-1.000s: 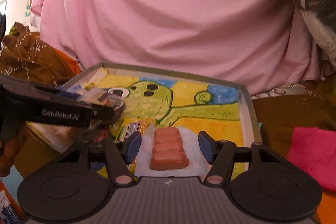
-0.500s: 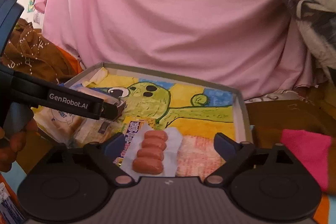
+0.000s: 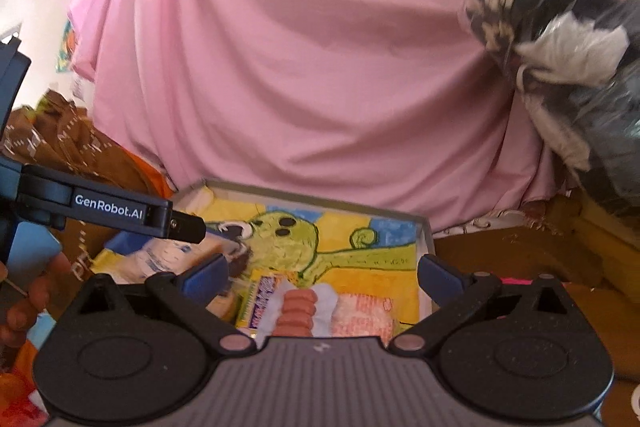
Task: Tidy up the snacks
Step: 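Open the left gripper releasing the pastry while the right gripper releases the sausages, then move both open grippers back over the remaining loose snacks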
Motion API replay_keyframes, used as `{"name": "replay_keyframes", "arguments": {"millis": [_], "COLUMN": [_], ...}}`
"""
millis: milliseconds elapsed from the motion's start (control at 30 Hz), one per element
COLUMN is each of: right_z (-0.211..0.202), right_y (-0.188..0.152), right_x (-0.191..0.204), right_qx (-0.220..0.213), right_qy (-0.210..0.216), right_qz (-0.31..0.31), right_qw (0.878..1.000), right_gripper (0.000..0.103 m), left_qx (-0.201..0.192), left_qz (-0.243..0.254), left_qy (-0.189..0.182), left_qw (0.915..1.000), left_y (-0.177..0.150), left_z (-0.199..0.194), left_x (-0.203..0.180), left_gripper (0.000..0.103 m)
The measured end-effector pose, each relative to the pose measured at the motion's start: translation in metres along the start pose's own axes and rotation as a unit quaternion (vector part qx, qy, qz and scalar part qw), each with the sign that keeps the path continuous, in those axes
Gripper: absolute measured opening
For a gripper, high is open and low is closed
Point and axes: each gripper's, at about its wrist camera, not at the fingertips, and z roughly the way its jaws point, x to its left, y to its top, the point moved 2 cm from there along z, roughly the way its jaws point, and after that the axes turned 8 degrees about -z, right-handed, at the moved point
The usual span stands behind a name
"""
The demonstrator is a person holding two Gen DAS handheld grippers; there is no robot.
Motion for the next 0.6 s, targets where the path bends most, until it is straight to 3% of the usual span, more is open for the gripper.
{"name": "replay_keyframes", "arguments": {"millis": [300, 600], "right_z": [-0.055, -0.104], "right_y": [0.012, 0.000], "right_x": [0.009, 0.025], "right_qx": [-0.029, -0.025], "right_qy": [0.006, 0.012], "right_qz": [0.003, 0.014], "right_qw": [1.000, 1.000], "right_gripper": [0.103, 0.103], "left_qx": [-0.008, -0.011], "left_qz": [0.000, -0.011], "left_qy": [-0.003, 0.013], "left_qw": [1.0000, 0.9998], "left_y": [-0.004, -0.024], "left_z": [-0.061, -0.115], "left_x": [-0.001, 0.008], "left_gripper": [0.102, 0.102]}}
